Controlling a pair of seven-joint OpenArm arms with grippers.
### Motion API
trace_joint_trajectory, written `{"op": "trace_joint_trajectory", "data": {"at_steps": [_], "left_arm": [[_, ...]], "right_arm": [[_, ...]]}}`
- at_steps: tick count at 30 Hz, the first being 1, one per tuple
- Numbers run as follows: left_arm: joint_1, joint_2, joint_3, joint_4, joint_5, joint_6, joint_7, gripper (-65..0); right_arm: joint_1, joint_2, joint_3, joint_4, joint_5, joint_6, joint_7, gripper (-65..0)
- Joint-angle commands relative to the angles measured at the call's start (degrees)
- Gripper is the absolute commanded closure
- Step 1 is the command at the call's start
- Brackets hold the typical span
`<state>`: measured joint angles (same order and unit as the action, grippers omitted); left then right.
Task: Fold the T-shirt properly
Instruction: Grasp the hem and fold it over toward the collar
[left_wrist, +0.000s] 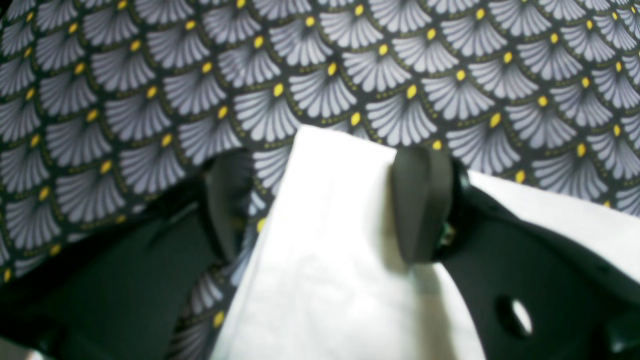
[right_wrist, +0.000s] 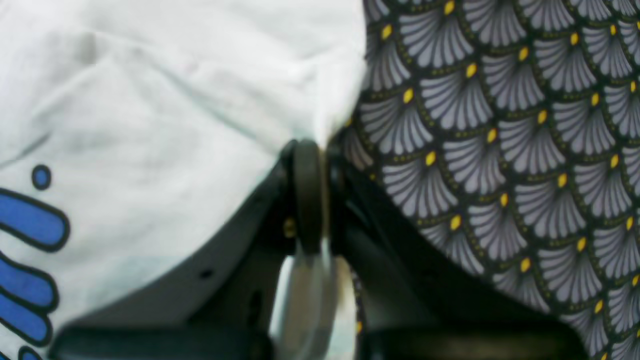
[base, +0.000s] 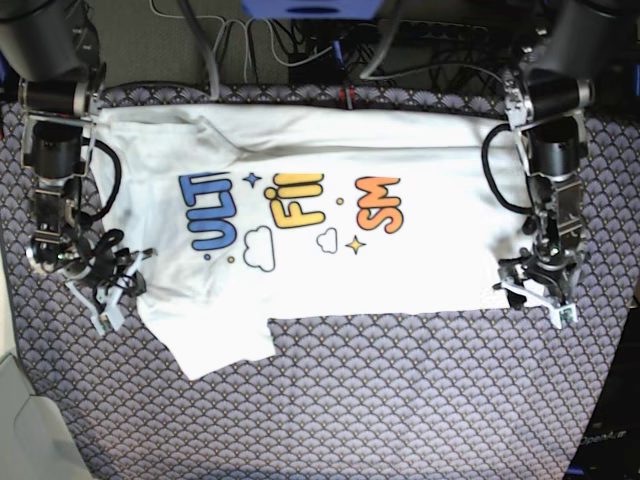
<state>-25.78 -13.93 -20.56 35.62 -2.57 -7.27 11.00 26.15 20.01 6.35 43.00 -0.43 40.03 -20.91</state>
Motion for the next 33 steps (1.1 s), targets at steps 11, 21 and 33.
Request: {"op": "trace_joint_trajectory", "data": {"at_steps": [11, 21, 33], "left_arm": [[-1.25, -0.35, -0.15, 1.09, -0.2, -0.34, 0.2, -0.2], [3.76, -0.44, -0.59, 15.86, -0.29, -0.6, 8.12, -0.7], [18.53, -2.64, -0.85, 34.49, -8.29, -0.42, 11.37, -0.7]], "right_arm": [[0.18, 2.01, 0.46, 5.3, 0.38, -0.03, 0.55, 0.0], [-10.46, 1.92, 0.73, 25.08, 0.65, -0.03, -2.17, 0.0], [-25.67, 0.25, 7.94, 46.89, 0.73, -0.03, -4.54, 0.0]]}}
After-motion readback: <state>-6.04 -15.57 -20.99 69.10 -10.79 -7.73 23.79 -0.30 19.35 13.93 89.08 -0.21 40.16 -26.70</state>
